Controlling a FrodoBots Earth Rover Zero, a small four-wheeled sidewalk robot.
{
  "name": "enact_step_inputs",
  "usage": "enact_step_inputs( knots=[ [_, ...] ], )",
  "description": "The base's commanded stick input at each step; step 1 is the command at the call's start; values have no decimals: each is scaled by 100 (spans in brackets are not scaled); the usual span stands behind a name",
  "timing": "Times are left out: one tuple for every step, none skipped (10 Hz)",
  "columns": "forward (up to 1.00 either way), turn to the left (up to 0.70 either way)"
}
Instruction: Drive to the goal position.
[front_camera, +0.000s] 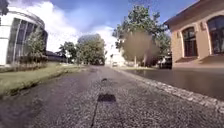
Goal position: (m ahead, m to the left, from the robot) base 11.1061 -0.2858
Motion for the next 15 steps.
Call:
enact_step_inputs(
  knots=[
    [50,0],
    [50,0],
    [50,0],
    [50,0],
    [50,0],
    [50,0],
    [50,0],
    [50,0],
    [50,0],
    [50,0],
    [50,0],
    [50,0],
    [50,0],
    [50,0],
    [50,0]
  ],
)
